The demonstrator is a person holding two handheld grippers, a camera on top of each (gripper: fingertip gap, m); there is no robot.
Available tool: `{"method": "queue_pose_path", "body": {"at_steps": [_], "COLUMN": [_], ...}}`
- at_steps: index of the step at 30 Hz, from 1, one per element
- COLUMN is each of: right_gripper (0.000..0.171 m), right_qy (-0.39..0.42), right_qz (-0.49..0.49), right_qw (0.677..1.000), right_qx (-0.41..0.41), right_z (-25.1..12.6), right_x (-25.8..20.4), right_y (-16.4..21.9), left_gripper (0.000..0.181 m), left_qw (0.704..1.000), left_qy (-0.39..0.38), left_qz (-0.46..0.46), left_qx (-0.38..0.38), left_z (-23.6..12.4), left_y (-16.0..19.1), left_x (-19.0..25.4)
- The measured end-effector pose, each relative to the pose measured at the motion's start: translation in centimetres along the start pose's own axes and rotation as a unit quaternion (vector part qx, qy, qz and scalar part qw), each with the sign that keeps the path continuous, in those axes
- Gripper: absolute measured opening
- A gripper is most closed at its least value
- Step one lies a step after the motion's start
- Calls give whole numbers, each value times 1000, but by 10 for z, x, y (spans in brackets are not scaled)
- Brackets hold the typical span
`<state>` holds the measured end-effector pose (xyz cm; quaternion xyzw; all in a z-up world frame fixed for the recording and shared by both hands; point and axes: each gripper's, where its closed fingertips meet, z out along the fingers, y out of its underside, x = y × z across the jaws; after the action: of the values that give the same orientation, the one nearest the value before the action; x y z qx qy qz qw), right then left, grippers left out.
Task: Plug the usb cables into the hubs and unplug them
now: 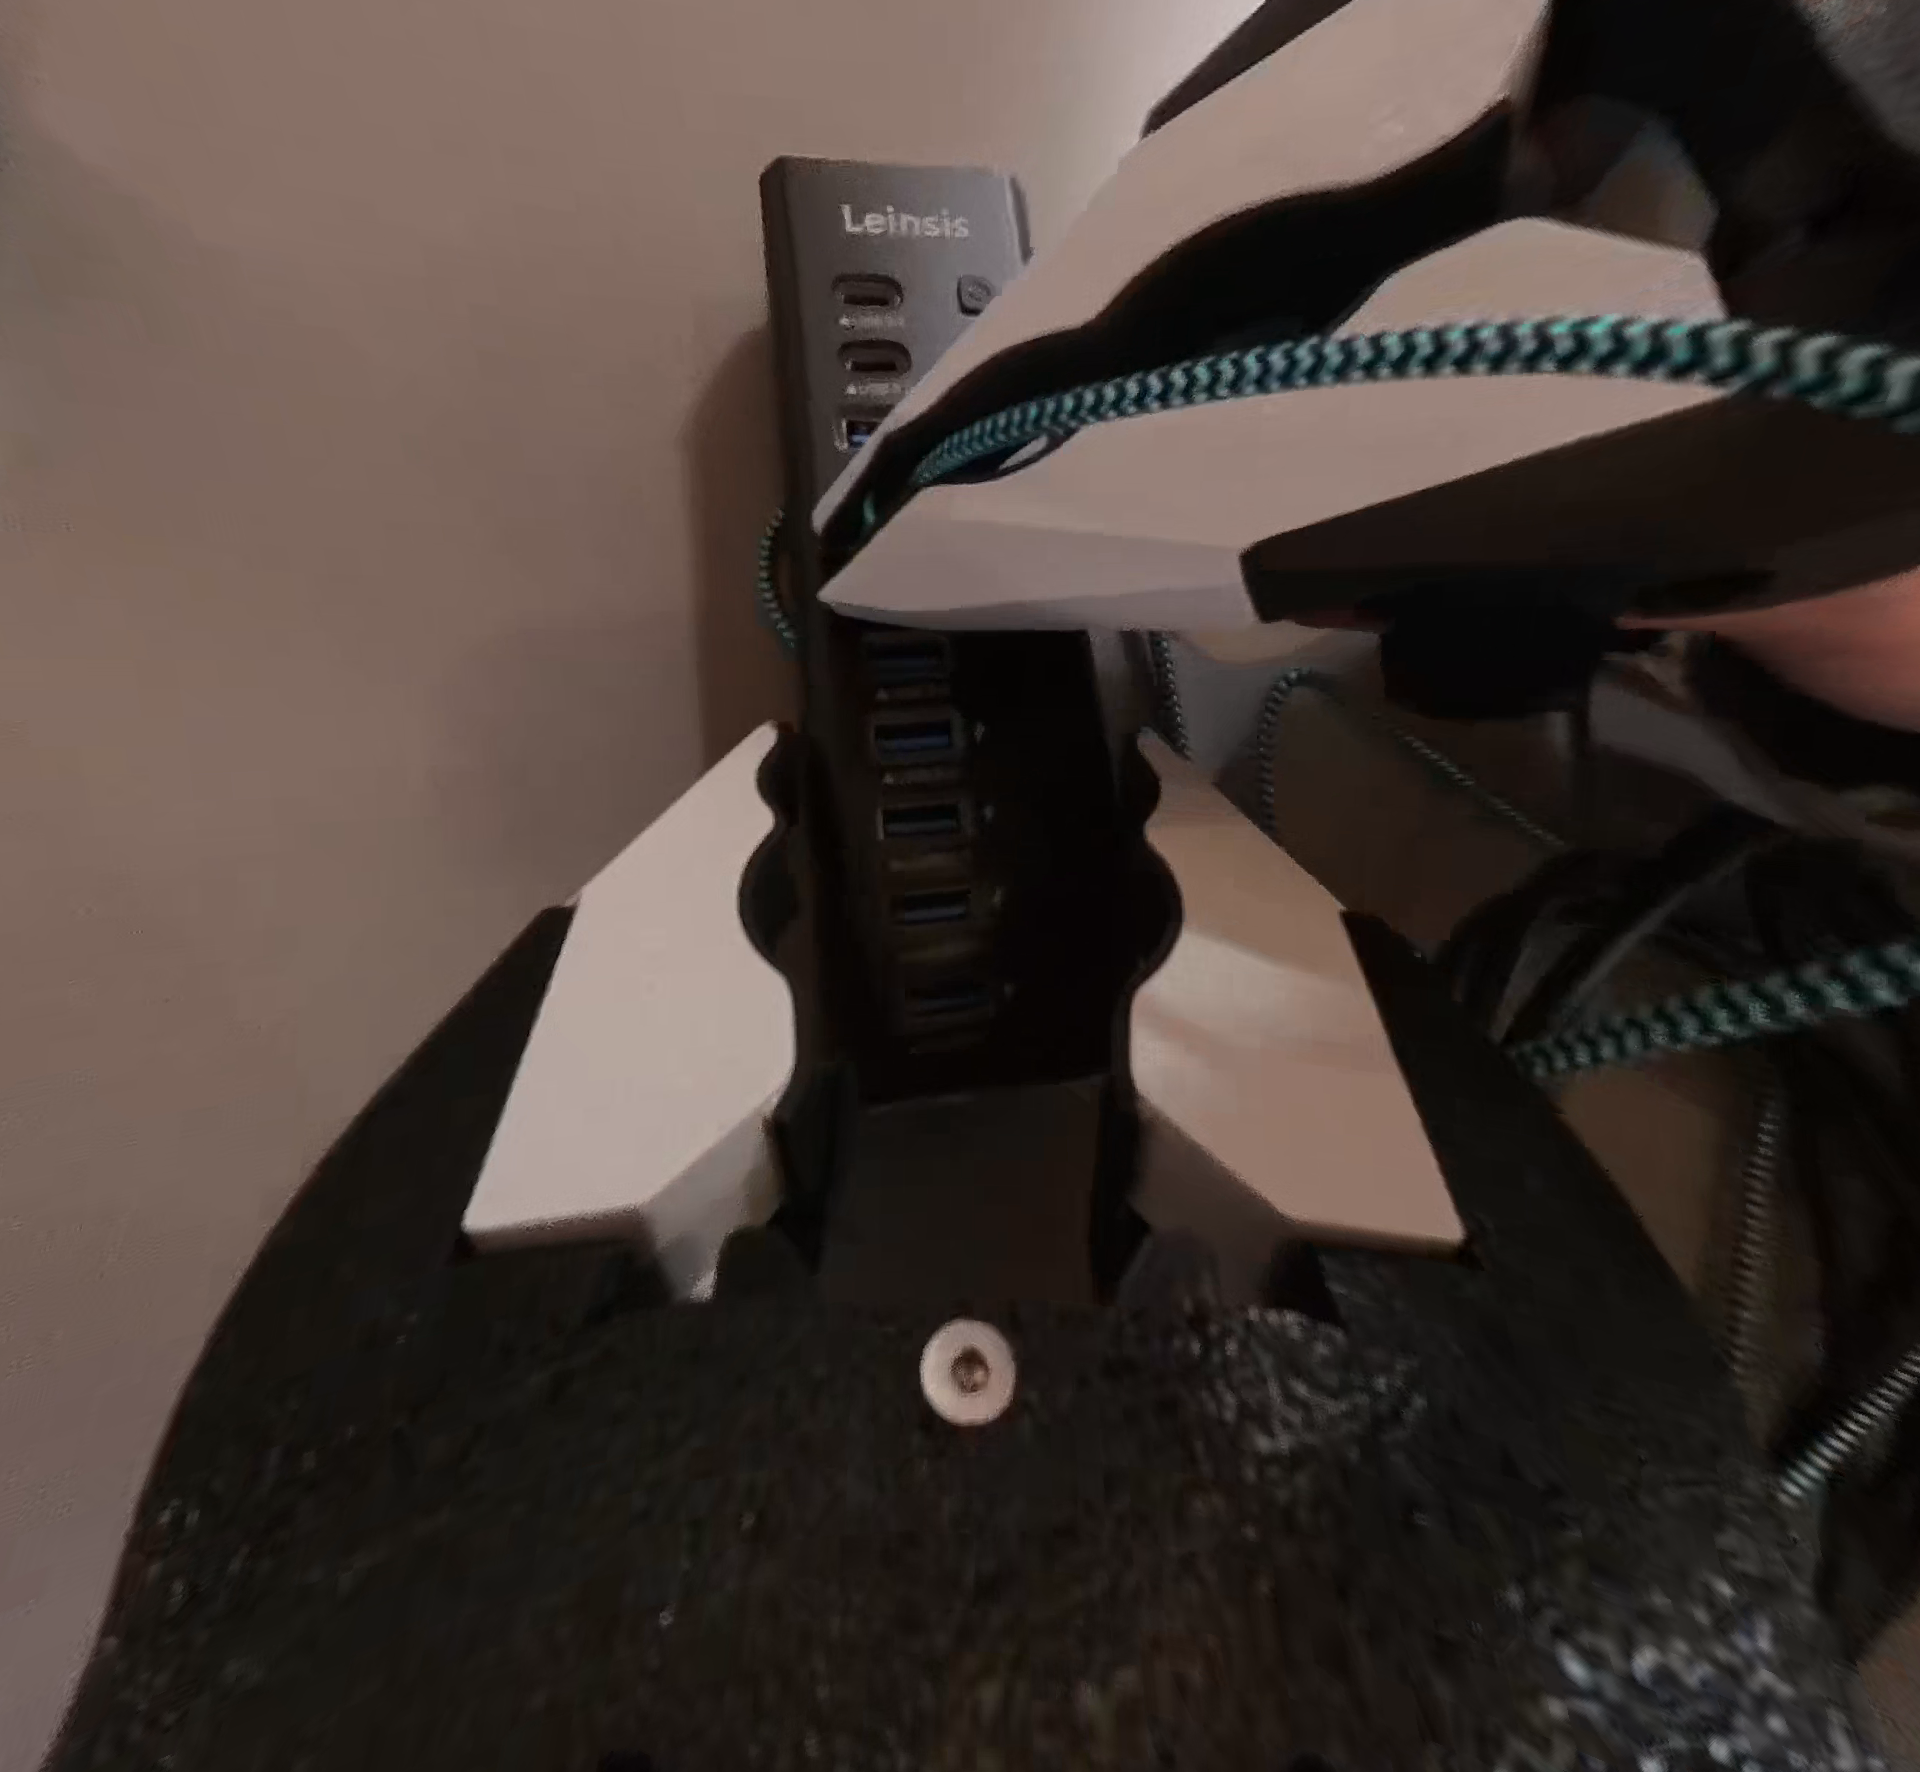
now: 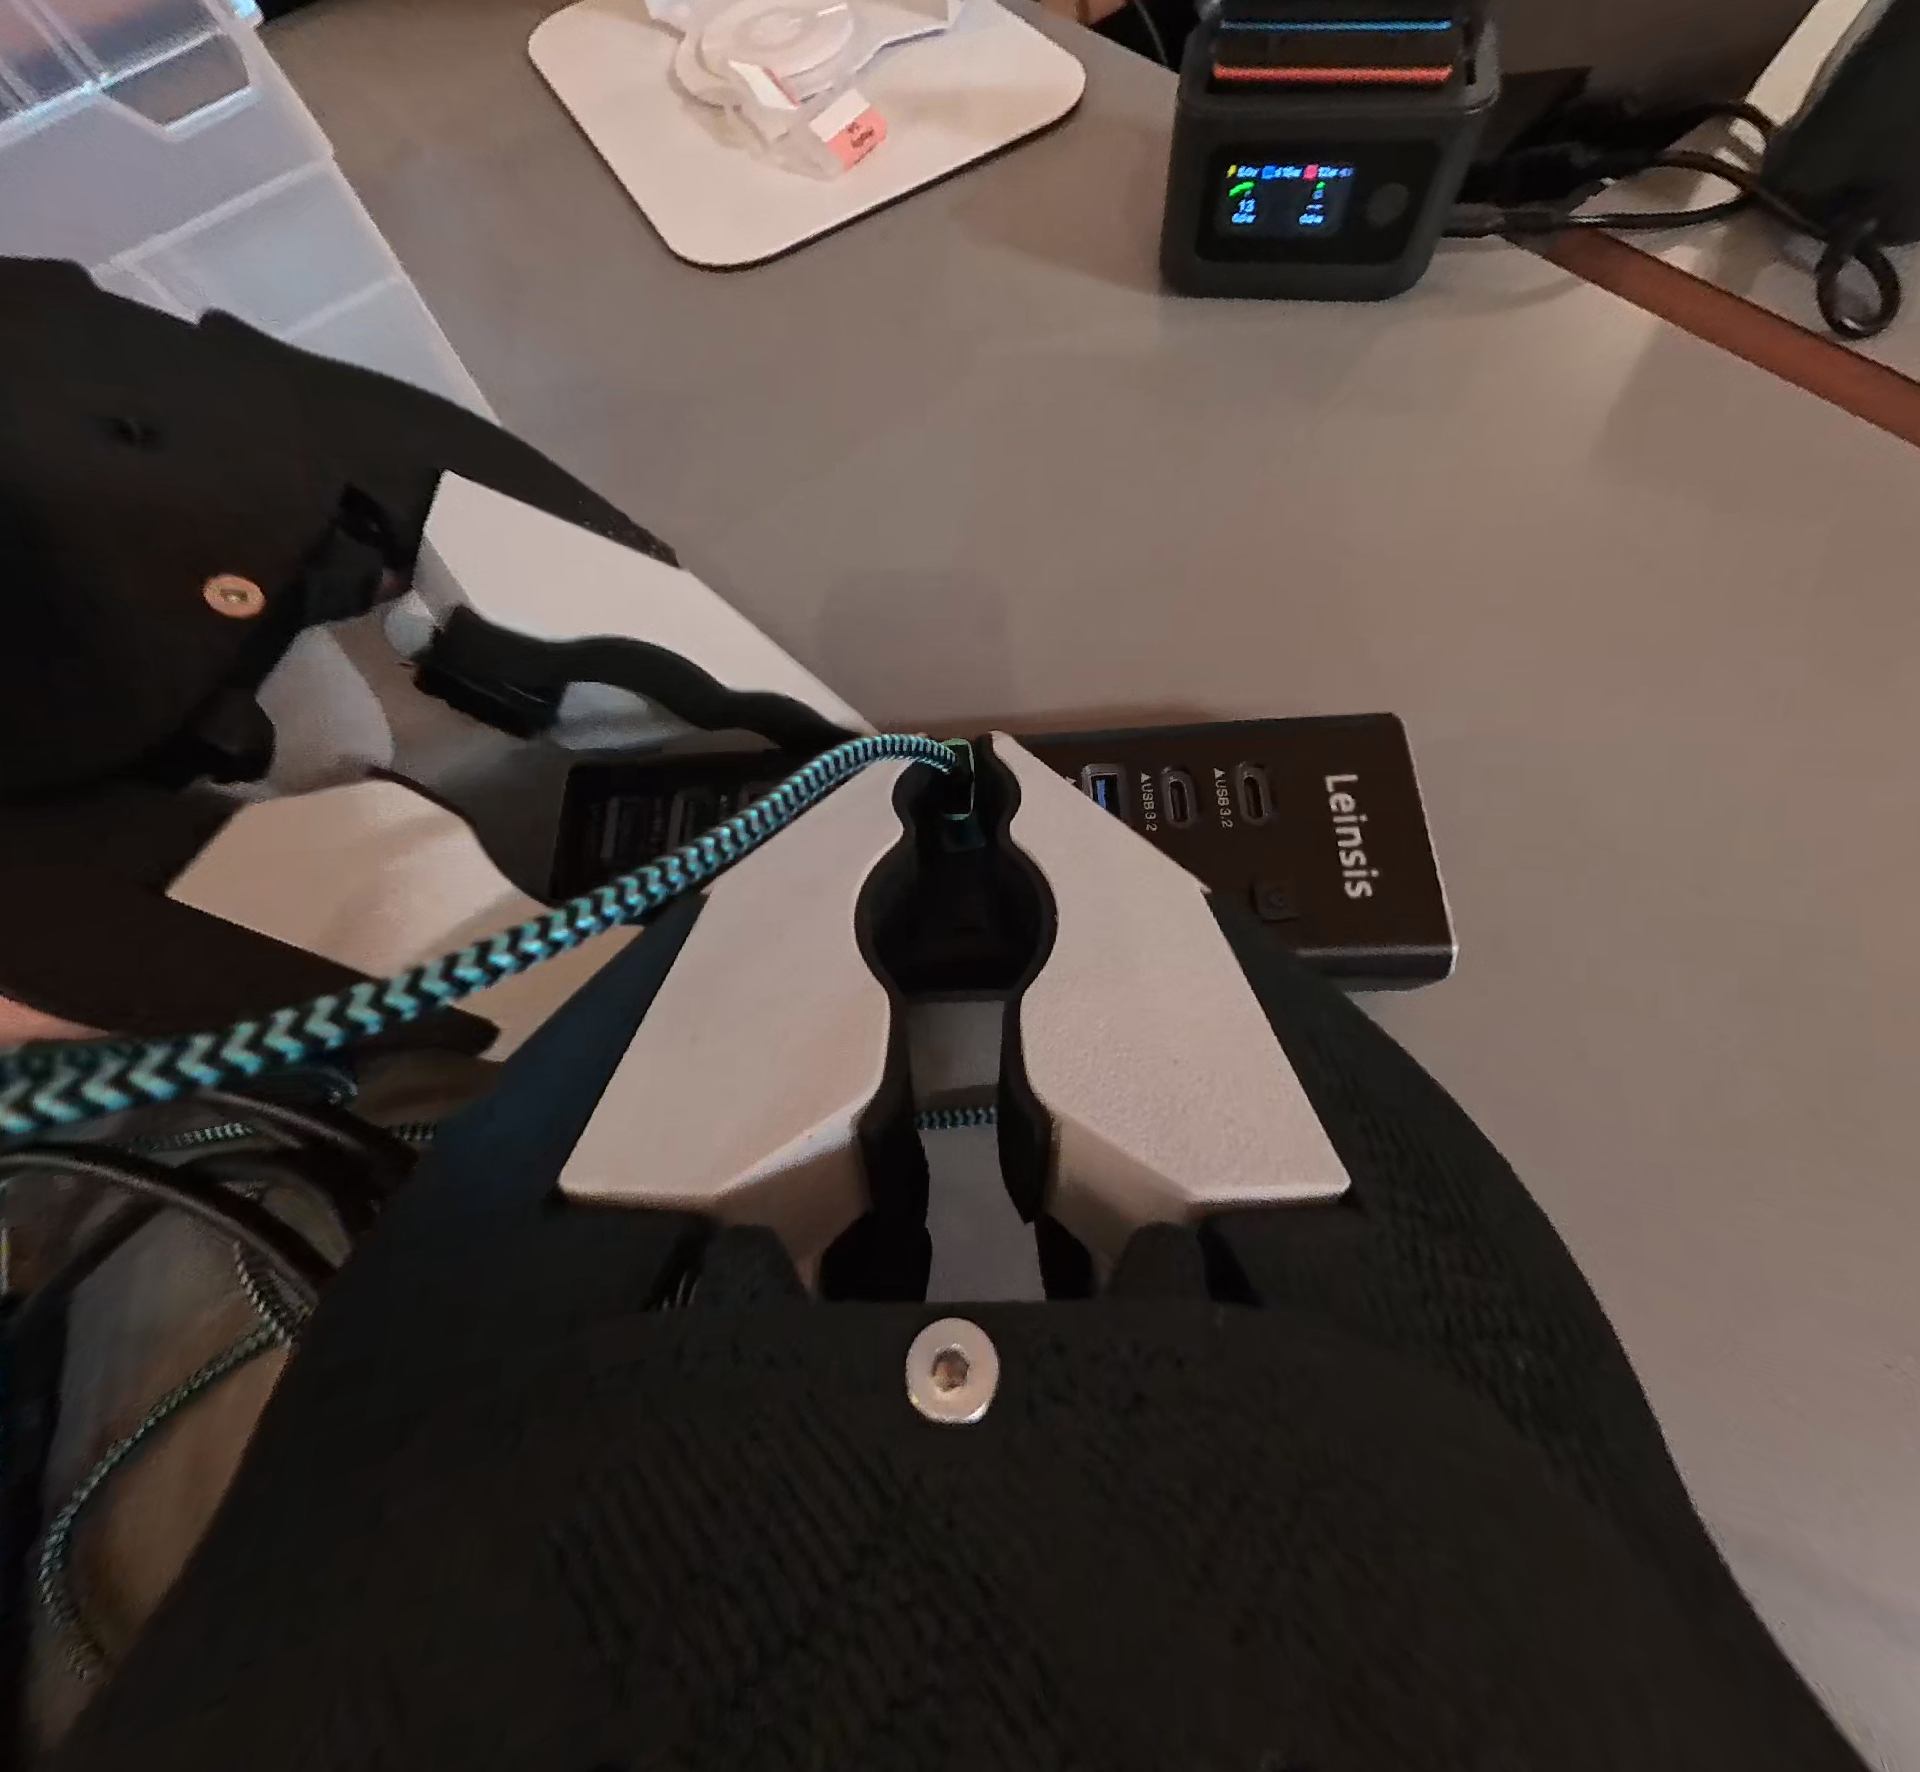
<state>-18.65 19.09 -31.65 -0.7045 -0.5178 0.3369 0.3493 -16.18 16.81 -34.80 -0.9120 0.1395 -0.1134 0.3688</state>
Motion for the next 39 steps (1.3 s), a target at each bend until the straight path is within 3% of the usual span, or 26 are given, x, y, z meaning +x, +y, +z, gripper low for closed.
{"method": "queue_pose_path", "body": {"at_steps": [9, 13, 16, 27, 32, 36, 39], "right_gripper": [4, 4, 3, 3, 3, 4, 3], "right_qy": [26, 105, 71, 97, 87, 148, 138], "right_qz": [-9, -130, -76, -120, -83, -181, -166], "right_qw": [999, 985, 992, 983, 988, 969, 972], "right_qx": [44, 51, 76, 101, 95, 84, 90], "right_z": [-1, 1, -3, -5, -4, -1, -2], "right_x": [4, 4, 4, 1, 5, 4, 4], "right_y": [-5, -8, -11, -19, -18, -18, -19], "left_gripper": [59, 59, 60, 60, 60, 59, 59], "left_qw": [999, 999, 998, 997, 997, 998, 997], "left_qy": [-1, -4, 0, 3, 3, 2, 6], "left_qz": [5, -1, 1, -14, -15, -27, -26], "left_qx": [42, 43, 61, 71, 70, 64, 67], "left_z": [5, 5, 4, 3, 5, 5, 5], "left_y": [-4, -4, -7, -10, -10, -10, -10], "left_x": [-4, -6, -6, -5, -6, -8, -7]}}
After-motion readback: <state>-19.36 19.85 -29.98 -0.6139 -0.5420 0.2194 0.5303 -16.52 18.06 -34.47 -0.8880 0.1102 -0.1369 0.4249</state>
